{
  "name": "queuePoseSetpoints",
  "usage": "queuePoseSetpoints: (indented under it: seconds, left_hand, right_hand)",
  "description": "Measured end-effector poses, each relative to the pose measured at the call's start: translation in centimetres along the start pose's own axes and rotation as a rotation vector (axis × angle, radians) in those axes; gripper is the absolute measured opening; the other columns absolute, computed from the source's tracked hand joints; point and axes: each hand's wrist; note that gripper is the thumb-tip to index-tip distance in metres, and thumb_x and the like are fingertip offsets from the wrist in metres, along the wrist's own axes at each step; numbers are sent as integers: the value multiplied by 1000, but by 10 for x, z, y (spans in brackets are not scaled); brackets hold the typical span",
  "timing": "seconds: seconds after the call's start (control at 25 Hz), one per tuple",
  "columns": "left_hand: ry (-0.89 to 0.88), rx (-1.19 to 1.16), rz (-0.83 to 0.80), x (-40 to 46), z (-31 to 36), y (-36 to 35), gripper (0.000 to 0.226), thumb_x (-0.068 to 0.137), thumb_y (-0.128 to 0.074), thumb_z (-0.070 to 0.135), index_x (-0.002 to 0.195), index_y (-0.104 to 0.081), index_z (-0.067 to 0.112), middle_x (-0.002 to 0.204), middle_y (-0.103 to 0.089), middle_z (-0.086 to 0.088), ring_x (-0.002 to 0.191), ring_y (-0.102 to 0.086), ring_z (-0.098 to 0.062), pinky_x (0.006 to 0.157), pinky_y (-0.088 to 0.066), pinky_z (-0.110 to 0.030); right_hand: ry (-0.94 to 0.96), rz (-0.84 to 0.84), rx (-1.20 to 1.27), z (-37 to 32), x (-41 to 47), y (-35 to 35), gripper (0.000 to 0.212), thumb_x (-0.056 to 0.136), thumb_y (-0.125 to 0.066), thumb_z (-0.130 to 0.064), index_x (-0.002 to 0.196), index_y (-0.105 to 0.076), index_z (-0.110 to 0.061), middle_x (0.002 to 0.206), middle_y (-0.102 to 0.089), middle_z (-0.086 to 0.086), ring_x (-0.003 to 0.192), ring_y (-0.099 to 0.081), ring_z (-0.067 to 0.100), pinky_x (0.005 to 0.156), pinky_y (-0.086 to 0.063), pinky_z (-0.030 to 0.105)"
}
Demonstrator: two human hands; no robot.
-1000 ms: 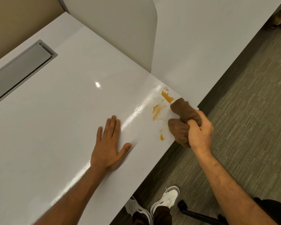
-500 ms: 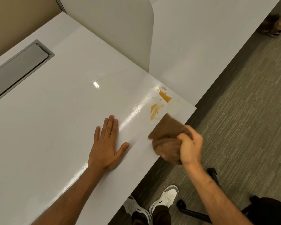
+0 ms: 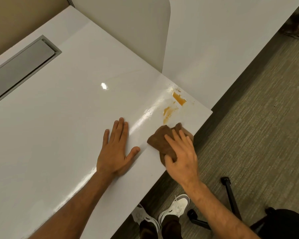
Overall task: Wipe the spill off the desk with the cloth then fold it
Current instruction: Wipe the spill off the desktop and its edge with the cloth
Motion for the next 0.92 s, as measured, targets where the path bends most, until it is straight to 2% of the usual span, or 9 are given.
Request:
queuePoseSetpoints:
  seconds: [0.16,0.28,0.32,0.4,0.44,0.52,0.6,0.72,0.92]
  left_hand:
    - [2,0,-8,-4,-3,-1,100,90,2,83,164,9,16,174,14,-3,161,14,-18,131,9,-44]
    - [7,-7,-22,-8,-2,-3,100,90,1,83,164,9,16,174,14,-2,161,14,-18,131,7,-45]
    - [6,-7,-16,-8,-2,-3,100,90,1,83,164,9,16,174,14,-2,161,14,-18,131,7,-45]
    - [5,-14,-20,-6,-4,-2,99,90,0,82,164,10,16,174,15,-2,161,15,-17,131,8,-45]
    - [4,-17,-28,-6,-4,-2,100,90,1,83,164,11,17,174,17,-2,161,16,-16,131,9,-44]
    - [5,-19,-30,-6,-3,-1,101,88,2,84,163,14,17,174,19,-1,161,18,-16,131,10,-44]
    - [11,-27,-34,-6,-2,-1,102,87,3,84,163,13,17,173,18,-2,161,17,-17,131,9,-45]
    - [14,-26,-26,-5,-3,-2,101,87,3,85,163,13,18,174,17,-2,161,15,-18,131,7,-47]
    - [-5,-46,2,-5,-6,-6,100,90,0,83,164,5,17,175,10,-4,162,10,-19,131,6,-47]
  right_hand:
    - [81,-130,-14,-16,-18,-8,49,78,-82,-22,125,-70,-19,139,-64,7,138,-50,27,114,-41,51]
    - [-98,-127,332,-17,-5,22,48,81,-79,-12,110,-71,-49,115,-72,-24,116,-61,-6,104,-51,28]
    - [-185,-93,454,-16,5,33,52,83,-77,-10,105,-69,-57,105,-73,-30,105,-65,-10,97,-54,19]
    - [-208,68,560,-10,26,43,48,88,-74,-13,105,-67,-58,97,-72,-32,97,-67,-11,85,-54,9]
    - [-179,104,531,-12,34,45,41,90,-72,-18,111,-67,-53,99,-71,-31,100,-66,-10,87,-55,11]
    - [-103,39,300,-14,42,32,37,92,-70,-28,125,-63,-44,120,-68,-23,120,-60,1,105,-52,33]
    - [7,-37,-150,-12,37,7,54,90,-70,-40,141,-57,-28,148,-55,5,142,-45,29,117,-37,52]
    - [75,-19,-272,-7,42,-10,68,86,-75,-46,146,-54,-21,153,-50,15,142,-43,41,114,-35,53]
    - [168,-130,-221,-31,49,-23,53,89,-72,-36,139,-60,-23,147,-58,10,139,-49,35,114,-39,49]
Point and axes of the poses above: each hand's wrist, its own x-axis towards the middle knuckle, its own y-axis out of the back of the hand, z = x × y
